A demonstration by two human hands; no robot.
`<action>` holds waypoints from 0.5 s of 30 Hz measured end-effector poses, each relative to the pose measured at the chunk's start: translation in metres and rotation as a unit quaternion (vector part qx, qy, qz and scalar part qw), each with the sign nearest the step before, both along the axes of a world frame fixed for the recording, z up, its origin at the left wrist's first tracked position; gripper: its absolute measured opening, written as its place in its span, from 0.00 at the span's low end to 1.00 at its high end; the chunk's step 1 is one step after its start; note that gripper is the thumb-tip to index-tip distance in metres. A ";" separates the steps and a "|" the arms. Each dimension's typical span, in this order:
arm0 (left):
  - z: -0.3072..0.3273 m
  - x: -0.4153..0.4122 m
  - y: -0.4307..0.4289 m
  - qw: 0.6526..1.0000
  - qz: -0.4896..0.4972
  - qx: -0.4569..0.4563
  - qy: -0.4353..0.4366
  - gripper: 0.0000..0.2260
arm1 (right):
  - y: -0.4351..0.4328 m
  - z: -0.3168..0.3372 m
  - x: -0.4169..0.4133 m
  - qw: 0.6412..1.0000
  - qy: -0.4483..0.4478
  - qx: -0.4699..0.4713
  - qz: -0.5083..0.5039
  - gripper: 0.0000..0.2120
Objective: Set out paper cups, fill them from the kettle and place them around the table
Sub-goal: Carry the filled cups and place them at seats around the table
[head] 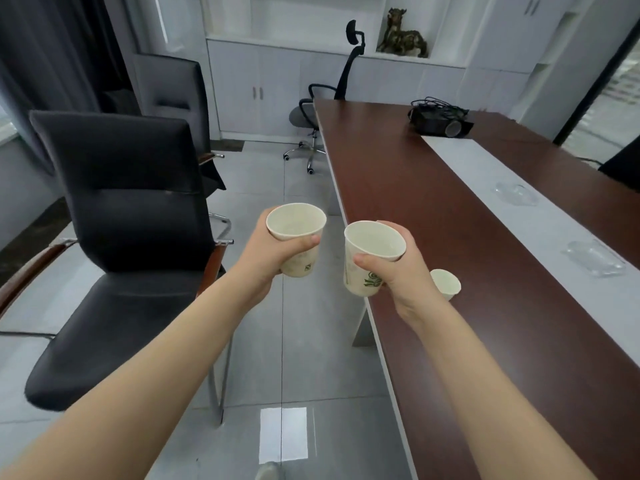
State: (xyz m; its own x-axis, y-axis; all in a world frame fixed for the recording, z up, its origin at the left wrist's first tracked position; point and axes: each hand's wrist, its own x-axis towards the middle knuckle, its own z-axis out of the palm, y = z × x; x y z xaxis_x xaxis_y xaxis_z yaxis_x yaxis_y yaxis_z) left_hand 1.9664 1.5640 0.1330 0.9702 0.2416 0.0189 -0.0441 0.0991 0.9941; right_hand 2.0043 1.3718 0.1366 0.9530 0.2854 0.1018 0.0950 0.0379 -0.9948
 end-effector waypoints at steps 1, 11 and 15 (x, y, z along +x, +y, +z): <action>0.001 0.024 0.012 1.000 -0.006 0.005 0.000 0.41 | 0.009 0.002 0.020 1.000 -0.001 -0.001 -0.004 0.26; 0.008 0.220 0.081 0.998 -0.058 0.020 -0.005 0.35 | 0.078 0.008 0.197 0.999 0.015 0.009 -0.041 0.24; -0.001 0.294 0.098 0.997 -0.069 0.026 -0.005 0.30 | 0.099 0.000 0.274 0.999 0.015 0.008 -0.034 0.23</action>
State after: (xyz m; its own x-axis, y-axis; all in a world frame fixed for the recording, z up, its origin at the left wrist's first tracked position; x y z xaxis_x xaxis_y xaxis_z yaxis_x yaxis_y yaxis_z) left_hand 2.2604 1.6617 0.1320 0.9938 0.1046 0.0378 -0.0435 0.0527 0.9977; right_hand 2.2779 1.4706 0.1363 0.9728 0.2182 0.0777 0.0686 0.0492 -0.9964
